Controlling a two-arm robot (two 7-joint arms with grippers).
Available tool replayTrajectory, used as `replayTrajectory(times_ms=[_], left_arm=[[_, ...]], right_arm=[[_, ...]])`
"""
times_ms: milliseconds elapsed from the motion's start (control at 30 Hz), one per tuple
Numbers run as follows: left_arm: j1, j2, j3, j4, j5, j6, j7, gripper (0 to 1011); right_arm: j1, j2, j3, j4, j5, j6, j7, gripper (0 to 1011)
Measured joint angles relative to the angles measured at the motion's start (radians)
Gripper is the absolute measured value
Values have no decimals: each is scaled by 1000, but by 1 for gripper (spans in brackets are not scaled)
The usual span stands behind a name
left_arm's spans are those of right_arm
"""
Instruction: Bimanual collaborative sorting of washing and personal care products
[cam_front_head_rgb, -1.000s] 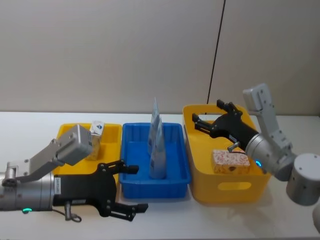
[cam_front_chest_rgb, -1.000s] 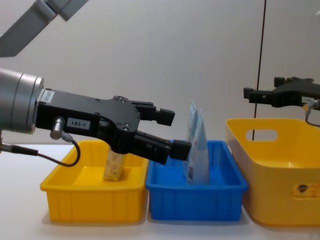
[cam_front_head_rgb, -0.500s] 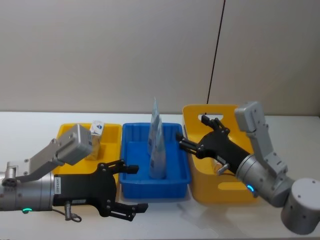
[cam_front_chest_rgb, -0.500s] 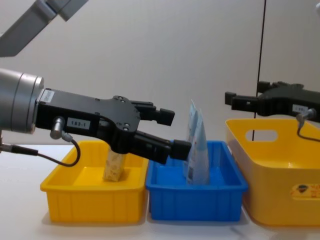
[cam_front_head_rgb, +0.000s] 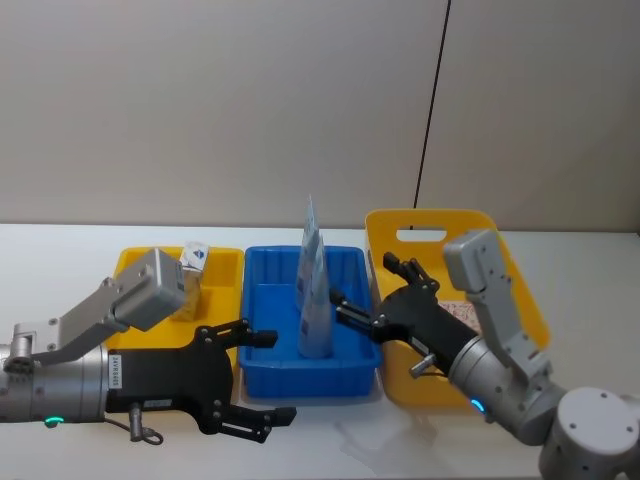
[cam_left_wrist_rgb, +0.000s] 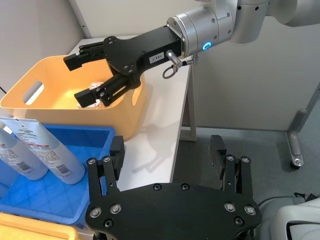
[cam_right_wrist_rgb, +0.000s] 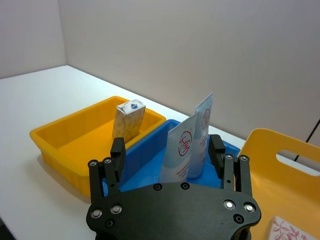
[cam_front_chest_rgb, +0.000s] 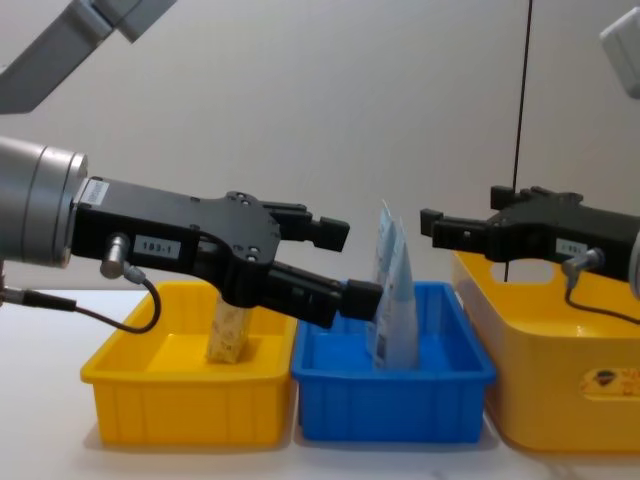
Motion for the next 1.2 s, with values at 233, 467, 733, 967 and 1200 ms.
replayTrajectory(times_ms=[233,467,733,967,1200], left_arm=[[0,0,0,0,0,0,0,1001],[0,0,0,0,0,0,0,1001],[0,0,0,0,0,0,0,1001],[0,0,0,0,0,0,0,1001],[0,0,0,0,0,0,0,1001]], right_arm=[[-5,-24,-7,22,-28,-5,-29,1003],[4,-54,-14,69,-54,-14,-55,1004],[33,-87,-19,133,-76,-28,-72,1004],[71,-116,-21,199,-93,-43,-78,1004],[105,-134,-22,252,-103,-56,-74,1004]])
